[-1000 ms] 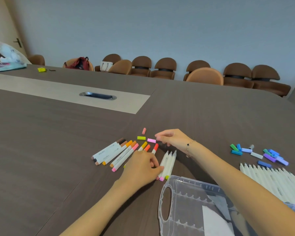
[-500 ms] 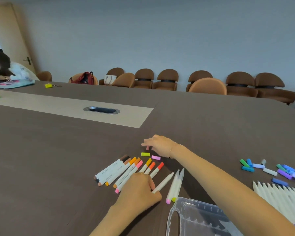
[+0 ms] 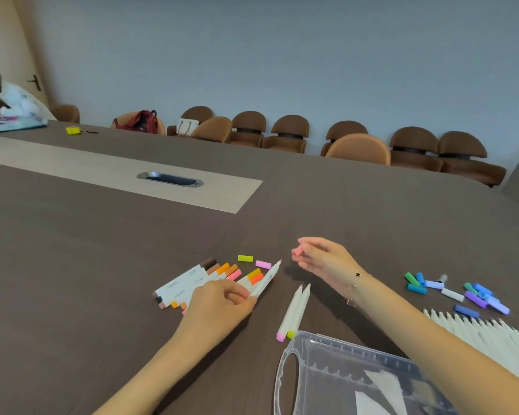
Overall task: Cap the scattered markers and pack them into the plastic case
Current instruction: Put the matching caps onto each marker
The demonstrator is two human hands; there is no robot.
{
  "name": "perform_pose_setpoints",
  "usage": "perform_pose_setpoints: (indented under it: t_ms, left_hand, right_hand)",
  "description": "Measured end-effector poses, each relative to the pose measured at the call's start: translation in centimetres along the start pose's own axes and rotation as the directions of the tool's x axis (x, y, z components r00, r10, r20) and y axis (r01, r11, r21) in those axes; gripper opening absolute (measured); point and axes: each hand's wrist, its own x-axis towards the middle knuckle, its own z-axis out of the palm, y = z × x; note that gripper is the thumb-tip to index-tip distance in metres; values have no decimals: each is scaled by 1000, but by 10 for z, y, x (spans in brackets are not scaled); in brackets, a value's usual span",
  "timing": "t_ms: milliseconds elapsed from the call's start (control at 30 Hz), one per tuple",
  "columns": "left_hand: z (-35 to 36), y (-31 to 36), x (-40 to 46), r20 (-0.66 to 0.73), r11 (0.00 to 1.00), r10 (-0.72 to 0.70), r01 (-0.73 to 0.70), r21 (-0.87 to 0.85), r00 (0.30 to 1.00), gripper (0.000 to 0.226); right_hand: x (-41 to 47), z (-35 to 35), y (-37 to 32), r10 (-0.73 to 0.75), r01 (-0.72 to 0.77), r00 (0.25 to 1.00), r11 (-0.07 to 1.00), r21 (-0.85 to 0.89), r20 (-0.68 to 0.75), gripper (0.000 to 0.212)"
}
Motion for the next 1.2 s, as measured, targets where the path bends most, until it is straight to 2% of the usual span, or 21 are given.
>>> perform_pose_setpoints:
  t_ms: [67,300,500,800,933,1200]
  left_hand:
    - [-1,5,-3,6,1000,-4,4,-19,1000,5]
    - [-3,11,-8,10,999,-1,2,-45,1000,5]
    - [1,10,-6,52,999,-12,14,-39,999,4]
    - [3,6,-2,35,998,-11,13,-58,999,2]
    - [8,2,-1,-4,992,-36,36,-124,999,13]
    - [4,-2,1,-71,976,-115,99,-196,991,18]
  right_hand:
    - [-12,3,0,12,-13,999,999,32,43,18]
    - [-21,9,1,13,-16,1000,991,132,21,14]
    - [-22,11,4,9,-9,1000,999,36,6,14]
    - [-20,18,8,-2,5,997,999,-35,74,19]
    - [-16,23,7,-48,55,997,991,-120,56,14]
    - [-13,35,7,-36,37,999,997,-61,11,12]
